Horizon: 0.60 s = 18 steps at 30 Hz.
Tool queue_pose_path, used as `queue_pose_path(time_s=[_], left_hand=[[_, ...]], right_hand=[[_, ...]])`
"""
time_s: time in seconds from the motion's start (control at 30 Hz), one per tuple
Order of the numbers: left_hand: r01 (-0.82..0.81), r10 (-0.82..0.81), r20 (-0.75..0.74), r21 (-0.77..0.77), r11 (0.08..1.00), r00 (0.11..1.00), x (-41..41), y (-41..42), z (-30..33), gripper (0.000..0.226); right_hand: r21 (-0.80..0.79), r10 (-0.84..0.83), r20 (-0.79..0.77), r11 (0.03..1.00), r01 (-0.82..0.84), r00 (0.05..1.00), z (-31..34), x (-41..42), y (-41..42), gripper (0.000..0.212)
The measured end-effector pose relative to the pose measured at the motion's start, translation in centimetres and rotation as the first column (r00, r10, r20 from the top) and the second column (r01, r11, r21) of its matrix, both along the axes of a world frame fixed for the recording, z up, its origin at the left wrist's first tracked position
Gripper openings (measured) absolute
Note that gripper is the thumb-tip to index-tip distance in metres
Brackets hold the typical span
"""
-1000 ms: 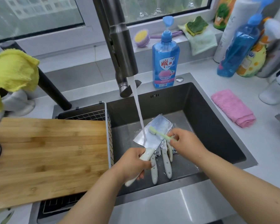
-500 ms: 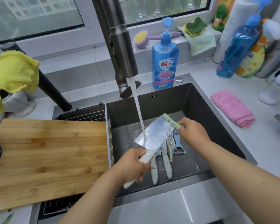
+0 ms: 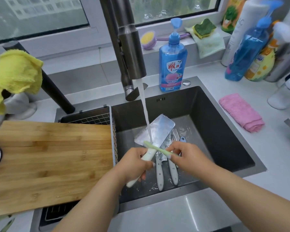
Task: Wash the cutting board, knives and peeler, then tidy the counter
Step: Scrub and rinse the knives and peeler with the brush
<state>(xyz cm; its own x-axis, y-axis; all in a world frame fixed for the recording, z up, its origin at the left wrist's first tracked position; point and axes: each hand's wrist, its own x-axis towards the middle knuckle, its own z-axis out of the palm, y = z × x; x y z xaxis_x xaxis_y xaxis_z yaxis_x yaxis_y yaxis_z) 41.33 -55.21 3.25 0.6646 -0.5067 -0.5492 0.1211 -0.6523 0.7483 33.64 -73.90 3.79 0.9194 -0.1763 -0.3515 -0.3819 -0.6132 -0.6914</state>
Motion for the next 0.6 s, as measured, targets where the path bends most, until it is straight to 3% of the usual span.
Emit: queue_pose_path(time_s=[0.13, 0.4, 0.6], left_hand=[[-0.011, 0.011, -0.002, -0.011, 1.0, 1.0, 0.2, 0.2, 0.1, 0.021], [-0.008, 0.008, 0.002, -0.012, 1.0, 1.0, 0.3, -0.2, 0.3, 0.019], [0.003, -0.004, -0.023, -0.016, 1.0, 1.0, 0.0, 0.0, 0.6, 0.018]], right_hand=[[-0.068, -0.02, -0.006, 0.997, 0.019, 1.0, 0.9, -0.5, -1.8, 0.006], [-0.048, 0.005, 0.018, 0.999, -0.004, 1.0, 1.0, -0.1, -1.2, 0.008], [-0.159, -0.172, 0.044, 0.971, 0.176, 0.984, -0.2, 1.3, -5.0, 0.007]])
